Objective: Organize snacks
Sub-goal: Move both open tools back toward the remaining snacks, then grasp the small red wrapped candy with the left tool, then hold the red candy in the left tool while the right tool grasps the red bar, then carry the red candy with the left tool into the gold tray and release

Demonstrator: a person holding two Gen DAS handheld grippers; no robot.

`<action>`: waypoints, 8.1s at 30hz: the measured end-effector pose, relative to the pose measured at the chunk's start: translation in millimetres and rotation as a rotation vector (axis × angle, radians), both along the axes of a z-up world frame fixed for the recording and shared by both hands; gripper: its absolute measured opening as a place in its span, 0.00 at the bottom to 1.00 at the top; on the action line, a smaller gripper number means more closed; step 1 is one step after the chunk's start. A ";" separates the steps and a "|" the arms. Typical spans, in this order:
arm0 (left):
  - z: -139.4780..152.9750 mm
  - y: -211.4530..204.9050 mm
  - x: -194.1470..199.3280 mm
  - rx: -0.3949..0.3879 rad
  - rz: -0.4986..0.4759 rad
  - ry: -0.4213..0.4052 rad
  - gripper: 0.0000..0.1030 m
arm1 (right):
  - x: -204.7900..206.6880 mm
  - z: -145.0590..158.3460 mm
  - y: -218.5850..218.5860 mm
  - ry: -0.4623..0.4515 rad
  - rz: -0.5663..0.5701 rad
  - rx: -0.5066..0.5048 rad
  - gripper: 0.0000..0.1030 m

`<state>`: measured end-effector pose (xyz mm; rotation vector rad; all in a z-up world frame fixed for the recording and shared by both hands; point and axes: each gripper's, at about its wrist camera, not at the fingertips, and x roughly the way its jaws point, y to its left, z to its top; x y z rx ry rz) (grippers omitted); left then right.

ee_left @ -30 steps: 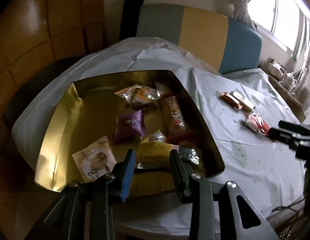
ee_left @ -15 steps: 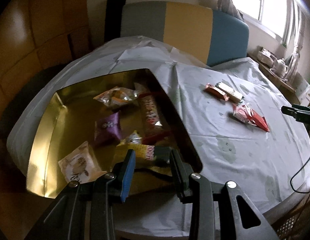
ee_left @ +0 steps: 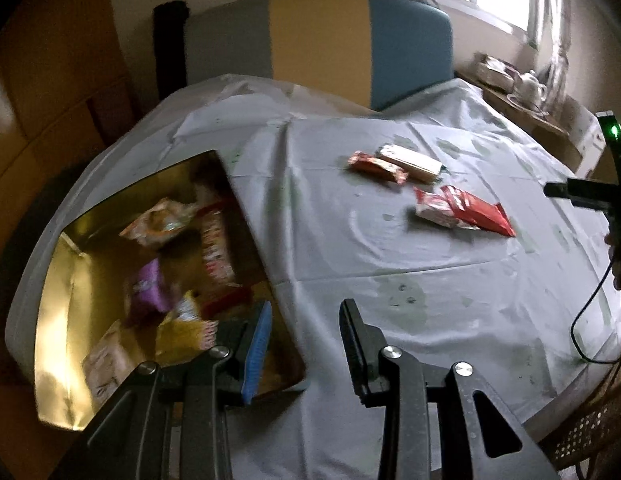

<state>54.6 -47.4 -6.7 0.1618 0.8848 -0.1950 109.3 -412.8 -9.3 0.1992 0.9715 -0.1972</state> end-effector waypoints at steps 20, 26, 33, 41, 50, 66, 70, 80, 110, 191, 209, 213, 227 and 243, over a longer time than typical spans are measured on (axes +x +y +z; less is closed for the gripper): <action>-29.4 -92.7 34.5 0.013 -0.209 0.128 0.37 | -4.3 11.2 -14.1 -0.034 -0.065 0.011 0.87; -44.4 -104.5 60.2 0.025 -0.199 0.187 0.38 | -5.8 13.7 -19.4 -0.043 -0.081 0.041 0.89; -36.4 -101.9 112.1 -0.023 -0.146 0.206 0.50 | -6.1 16.0 -16.3 -0.050 -0.059 0.046 0.90; -33.0 -82.3 185.4 -0.198 0.034 0.297 0.49 | -6.0 19.2 -13.1 -0.057 -0.038 0.056 0.91; -48.6 -107.8 229.6 -0.244 0.129 0.333 0.49 | -3.1 17.3 -7.6 -0.045 -0.011 0.074 0.91; -53.8 -107.9 184.3 -0.022 -0.031 0.192 0.21 | -2.8 16.8 -3.8 -0.040 0.012 0.084 0.91; -52.3 -102.1 147.7 -0.011 -0.073 0.182 0.21 | -2.5 15.0 -3.7 -0.031 0.004 0.070 0.91; -65.7 -90.6 46.5 0.010 -0.167 0.086 0.22 | -3.0 4.9 -4.8 0.013 -0.001 0.036 0.91; -75.8 -70.5 27.4 -0.115 -0.207 -0.038 0.22 | 83.9 -62.1 112.9 0.247 0.815 -0.184 0.73; 19.5 110.2 11.2 -0.348 0.217 -0.031 0.22 | -55.1 -59.8 154.1 0.161 0.769 -0.313 0.44; -18.9 192.3 22.7 -0.559 0.463 0.111 0.25 | -58.6 -58.9 158.2 0.156 0.782 -0.344 0.44; -31.6 184.8 24.4 -0.547 0.465 0.149 0.25 | -59.2 -58.9 158.9 0.155 0.780 -0.350 0.44; -28.1 148.5 19.3 -0.297 0.377 0.111 0.26 | -60.9 -58.4 159.5 0.152 0.785 -0.364 0.44; -9.7 118.4 7.3 -0.186 0.296 0.037 0.26 | -60.3 -57.6 159.1 0.157 0.782 -0.353 0.42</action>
